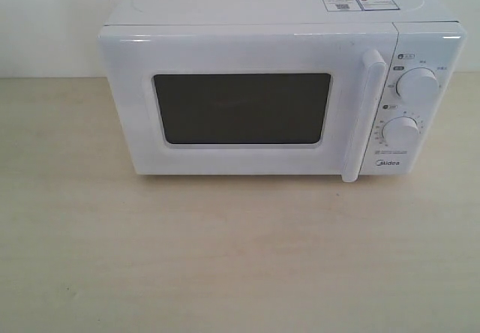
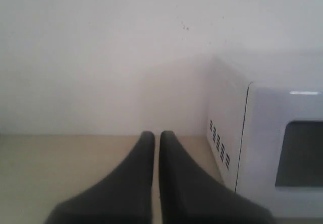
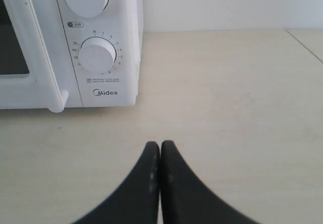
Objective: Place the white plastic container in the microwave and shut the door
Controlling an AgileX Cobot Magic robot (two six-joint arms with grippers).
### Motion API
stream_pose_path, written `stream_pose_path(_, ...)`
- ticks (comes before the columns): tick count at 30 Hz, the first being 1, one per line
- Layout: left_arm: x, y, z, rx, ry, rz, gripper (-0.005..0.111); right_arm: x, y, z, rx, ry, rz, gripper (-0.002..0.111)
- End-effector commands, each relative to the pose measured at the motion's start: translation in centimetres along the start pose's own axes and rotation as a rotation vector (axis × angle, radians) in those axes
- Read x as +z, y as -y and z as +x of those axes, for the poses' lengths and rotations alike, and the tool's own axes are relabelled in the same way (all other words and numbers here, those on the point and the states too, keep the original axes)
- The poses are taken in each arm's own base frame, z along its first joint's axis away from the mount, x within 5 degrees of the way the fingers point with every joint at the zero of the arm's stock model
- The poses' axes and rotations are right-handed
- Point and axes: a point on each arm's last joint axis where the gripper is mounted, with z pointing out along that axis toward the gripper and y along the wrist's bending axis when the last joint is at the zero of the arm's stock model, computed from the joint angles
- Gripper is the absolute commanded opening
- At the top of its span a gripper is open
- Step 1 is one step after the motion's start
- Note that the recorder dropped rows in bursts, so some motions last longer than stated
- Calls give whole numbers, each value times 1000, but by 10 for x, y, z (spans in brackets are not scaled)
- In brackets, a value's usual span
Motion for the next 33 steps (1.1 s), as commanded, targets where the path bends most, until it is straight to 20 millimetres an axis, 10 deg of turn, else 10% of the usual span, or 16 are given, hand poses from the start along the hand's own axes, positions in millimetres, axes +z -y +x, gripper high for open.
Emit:
stream_pose_path(1, 6, 0, 29, -8, -75, -4, 4, 0, 0, -1, -4, 10, 7, 0)
stream_pose_path(5, 10, -1, 58, -10, -124, -9, 4, 0, 0, -2, -4, 26, 7, 0)
stream_pose_path(33, 8, 2, 69, -47, -250, 38, 4, 0, 0, -2, -4, 26, 7, 0)
